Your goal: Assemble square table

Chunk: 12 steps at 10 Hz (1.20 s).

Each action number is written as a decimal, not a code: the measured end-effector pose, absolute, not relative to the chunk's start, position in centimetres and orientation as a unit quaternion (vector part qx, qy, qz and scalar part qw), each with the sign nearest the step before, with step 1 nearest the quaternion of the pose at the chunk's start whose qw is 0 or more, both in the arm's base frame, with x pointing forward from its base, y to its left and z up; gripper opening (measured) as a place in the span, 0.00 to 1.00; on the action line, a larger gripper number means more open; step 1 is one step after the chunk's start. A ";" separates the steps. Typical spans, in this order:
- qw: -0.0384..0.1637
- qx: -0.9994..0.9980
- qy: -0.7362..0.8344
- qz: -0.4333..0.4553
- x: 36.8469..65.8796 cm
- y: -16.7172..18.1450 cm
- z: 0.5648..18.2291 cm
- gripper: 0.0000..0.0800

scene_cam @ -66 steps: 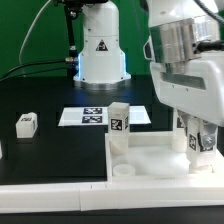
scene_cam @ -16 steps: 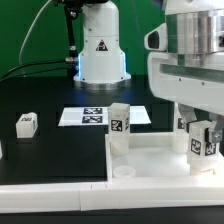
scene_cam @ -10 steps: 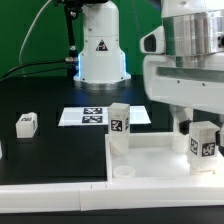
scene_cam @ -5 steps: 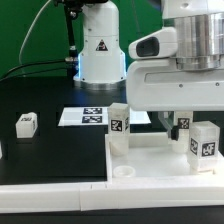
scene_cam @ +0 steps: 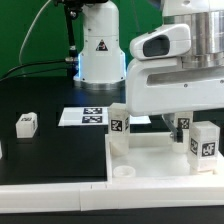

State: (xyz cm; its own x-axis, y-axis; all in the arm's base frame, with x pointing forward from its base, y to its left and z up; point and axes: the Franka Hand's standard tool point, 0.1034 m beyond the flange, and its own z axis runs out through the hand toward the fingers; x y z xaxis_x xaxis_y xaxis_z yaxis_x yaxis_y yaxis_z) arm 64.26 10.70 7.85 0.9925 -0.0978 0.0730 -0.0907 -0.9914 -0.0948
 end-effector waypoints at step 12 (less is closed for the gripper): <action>0.065 -0.718 0.693 0.010 63.9 10.7 7.5 0.36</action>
Offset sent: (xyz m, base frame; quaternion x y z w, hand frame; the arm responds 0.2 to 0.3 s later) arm 0.0000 0.0000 0.0000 0.0000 0.0000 0.1938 0.9810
